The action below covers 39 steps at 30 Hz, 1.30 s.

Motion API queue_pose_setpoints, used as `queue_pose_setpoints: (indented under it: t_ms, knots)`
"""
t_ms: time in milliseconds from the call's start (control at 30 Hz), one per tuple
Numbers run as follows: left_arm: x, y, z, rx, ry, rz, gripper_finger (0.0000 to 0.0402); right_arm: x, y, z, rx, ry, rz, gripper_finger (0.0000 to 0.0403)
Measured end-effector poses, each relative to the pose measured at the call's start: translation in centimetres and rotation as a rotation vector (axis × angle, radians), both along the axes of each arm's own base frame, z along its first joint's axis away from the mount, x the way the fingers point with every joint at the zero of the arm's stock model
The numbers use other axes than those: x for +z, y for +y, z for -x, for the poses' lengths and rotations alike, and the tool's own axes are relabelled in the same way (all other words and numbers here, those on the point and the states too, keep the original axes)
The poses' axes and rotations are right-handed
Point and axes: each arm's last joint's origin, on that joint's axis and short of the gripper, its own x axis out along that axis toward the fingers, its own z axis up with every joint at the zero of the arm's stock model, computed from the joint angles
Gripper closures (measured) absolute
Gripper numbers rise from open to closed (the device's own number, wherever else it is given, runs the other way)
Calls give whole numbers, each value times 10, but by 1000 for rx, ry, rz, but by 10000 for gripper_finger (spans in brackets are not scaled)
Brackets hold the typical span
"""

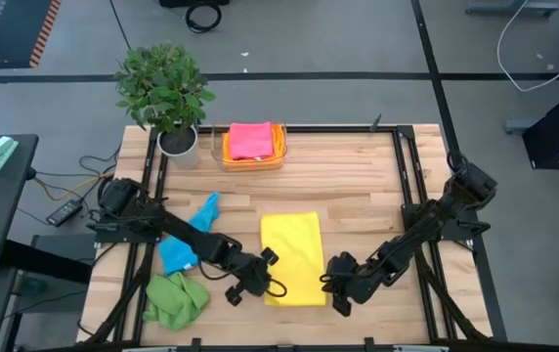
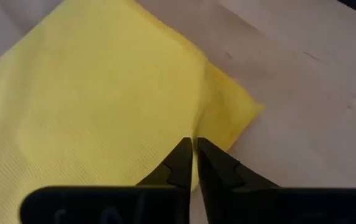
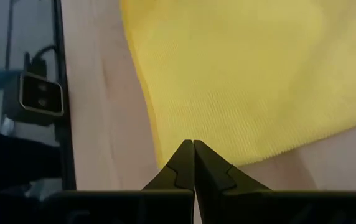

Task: Fold microfiber towels
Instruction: Fold the yellow microfiber cloth

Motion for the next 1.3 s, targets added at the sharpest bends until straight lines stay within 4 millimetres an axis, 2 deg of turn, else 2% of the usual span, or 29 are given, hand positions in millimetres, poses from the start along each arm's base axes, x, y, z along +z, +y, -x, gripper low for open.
queue_pose_setpoints:
  t_ms: [233,367,433,567,667,933,1067,1167,1300]
  knots:
    - [8,-3,4,112,51,108,327,-10,5,-1,48,38,-25,398]
    - [17,-9,-1,203,-1,243,327,-9,5,-1,51,28,-27,398]
    - [12,-14,-7,249,-27,312,339,-11,6,-3,49,23,-29,398]
    - [-11,-24,-7,293,31,324,373,-25,10,-6,87,42,-34,398]
    - [-19,-30,-5,315,65,335,393,-34,14,-8,104,51,-59,398]
    - [-26,-38,1,320,97,312,371,-43,20,-4,125,86,-64,398]
    - [-27,-39,3,337,111,311,375,-44,21,-4,132,85,-68,398]
    - [-20,-38,4,336,98,323,386,-36,20,-3,151,68,-66,398]
    - [11,-37,5,294,10,365,393,-11,21,-2,207,-22,-75,398]
